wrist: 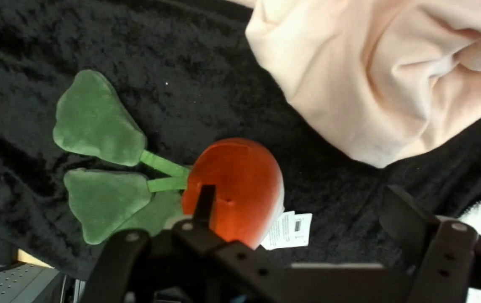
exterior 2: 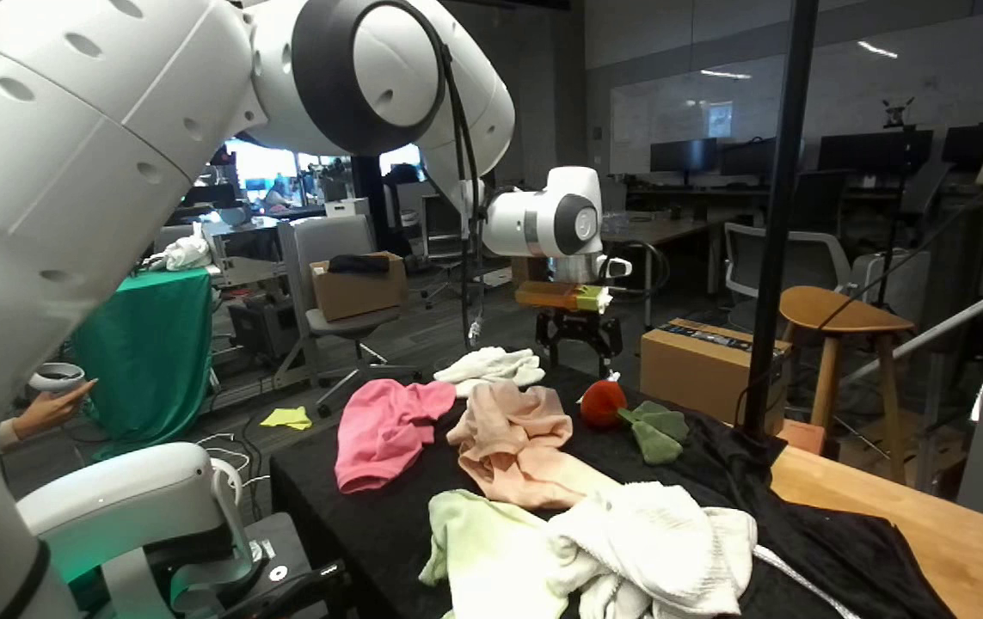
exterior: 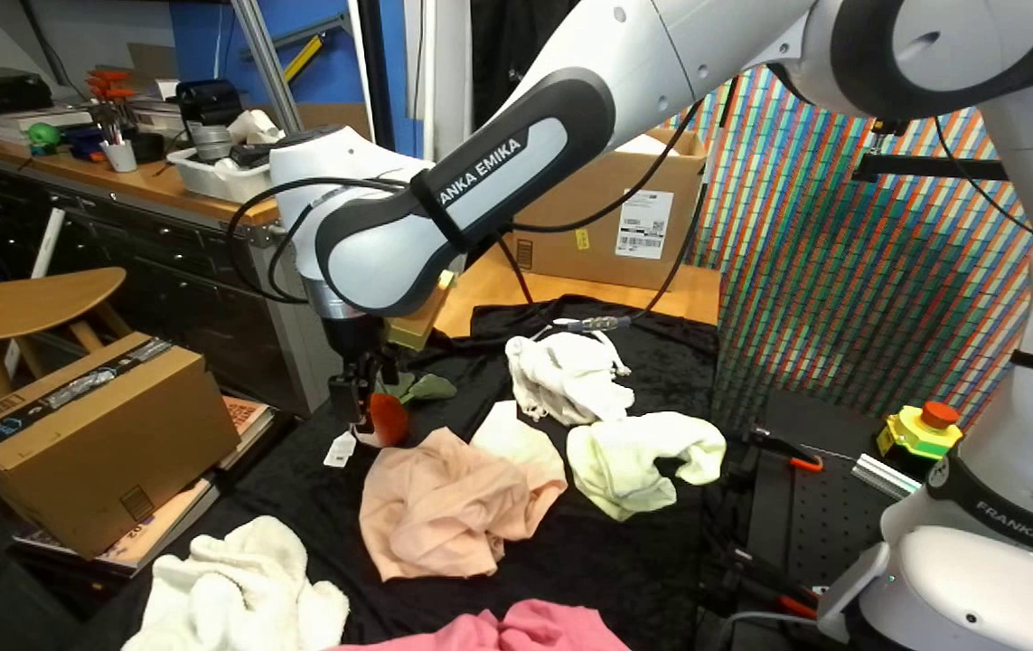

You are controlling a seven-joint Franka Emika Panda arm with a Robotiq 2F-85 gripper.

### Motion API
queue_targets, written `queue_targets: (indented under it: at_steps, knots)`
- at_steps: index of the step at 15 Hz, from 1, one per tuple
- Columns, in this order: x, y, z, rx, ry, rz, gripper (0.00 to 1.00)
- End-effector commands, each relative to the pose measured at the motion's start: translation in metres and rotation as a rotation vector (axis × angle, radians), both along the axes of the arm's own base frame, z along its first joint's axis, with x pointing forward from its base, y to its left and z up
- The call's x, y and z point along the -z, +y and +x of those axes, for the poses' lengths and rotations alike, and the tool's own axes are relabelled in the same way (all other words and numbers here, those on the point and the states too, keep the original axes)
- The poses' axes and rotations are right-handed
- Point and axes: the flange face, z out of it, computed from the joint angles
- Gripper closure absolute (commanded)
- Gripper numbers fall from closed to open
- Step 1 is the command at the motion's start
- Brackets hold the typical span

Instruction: Pile up the things on the table

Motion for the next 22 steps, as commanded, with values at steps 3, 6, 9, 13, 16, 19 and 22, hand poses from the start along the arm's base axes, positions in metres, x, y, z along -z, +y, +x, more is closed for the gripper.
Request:
queue_targets:
  at_steps: [3,6,9,13,16,19,22]
  knots:
    - [0.006,-0.024,0.034,-0.026,0.024,0.005,0.0]
    - [0.011,-0.029,0.043,-0.033,0.029,0.021,0.0]
    - [0.015,-0.026,0.047,-0.035,0.035,0.057,0.0]
    - [0.028,-0.023,0.048,-0.02,0.053,0.078,0.0]
    - [0.042,-0.027,0.048,-0.006,0.062,0.067,0.0]
    - [0.053,-0.031,0.05,0.006,0.06,0.055,0.0]
    - [0.056,-0.034,0.051,0.012,0.057,0.05,0.25]
